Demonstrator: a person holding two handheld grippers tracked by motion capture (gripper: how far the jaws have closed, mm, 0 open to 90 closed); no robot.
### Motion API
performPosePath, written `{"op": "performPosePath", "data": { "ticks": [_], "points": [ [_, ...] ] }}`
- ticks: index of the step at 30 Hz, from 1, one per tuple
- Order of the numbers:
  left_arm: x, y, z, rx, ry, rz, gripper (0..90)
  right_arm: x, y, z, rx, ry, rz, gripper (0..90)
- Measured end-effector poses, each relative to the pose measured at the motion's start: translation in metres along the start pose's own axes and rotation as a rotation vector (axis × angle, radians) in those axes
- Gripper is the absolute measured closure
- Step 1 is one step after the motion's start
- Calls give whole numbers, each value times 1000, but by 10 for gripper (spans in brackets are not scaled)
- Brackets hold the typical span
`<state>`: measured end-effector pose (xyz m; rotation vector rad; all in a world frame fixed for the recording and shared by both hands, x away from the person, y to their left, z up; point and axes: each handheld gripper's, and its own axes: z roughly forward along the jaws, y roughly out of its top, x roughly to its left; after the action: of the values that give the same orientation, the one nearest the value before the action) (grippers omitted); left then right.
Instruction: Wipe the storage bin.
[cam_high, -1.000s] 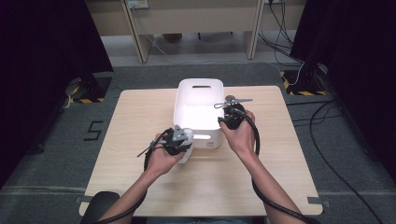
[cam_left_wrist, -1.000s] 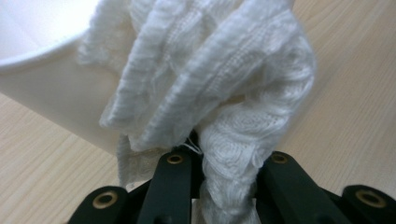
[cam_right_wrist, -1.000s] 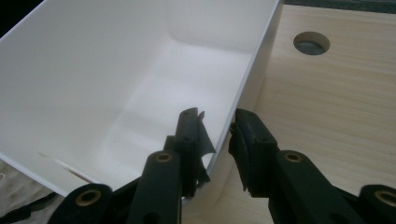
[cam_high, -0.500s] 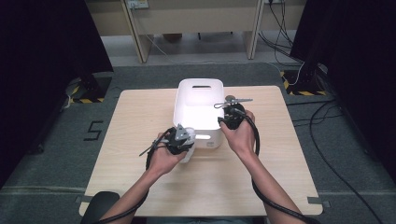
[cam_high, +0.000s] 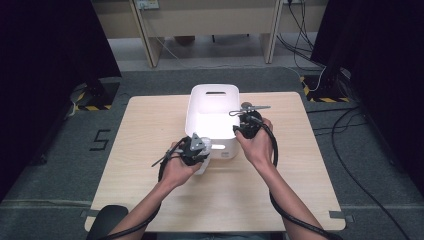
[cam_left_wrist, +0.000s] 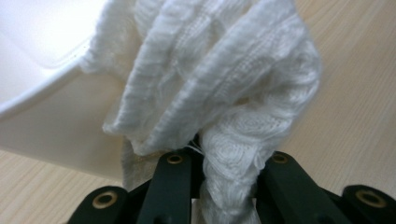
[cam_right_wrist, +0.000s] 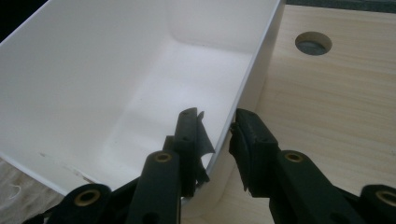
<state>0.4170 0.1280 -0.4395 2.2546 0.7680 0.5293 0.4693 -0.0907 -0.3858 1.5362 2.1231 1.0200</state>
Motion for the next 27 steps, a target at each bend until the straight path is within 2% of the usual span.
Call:
{"op": "performPosePath", "data": {
  "ticks": [9, 27],
  "points": [
    [-3, -3, 6, 22, 4, 17, 788, 0, 0, 0, -2, 2, -1, 716],
    [-9, -11, 23, 52, 10, 26, 788, 0, 0, 0, -2, 3, 2, 716]
  ]
}}
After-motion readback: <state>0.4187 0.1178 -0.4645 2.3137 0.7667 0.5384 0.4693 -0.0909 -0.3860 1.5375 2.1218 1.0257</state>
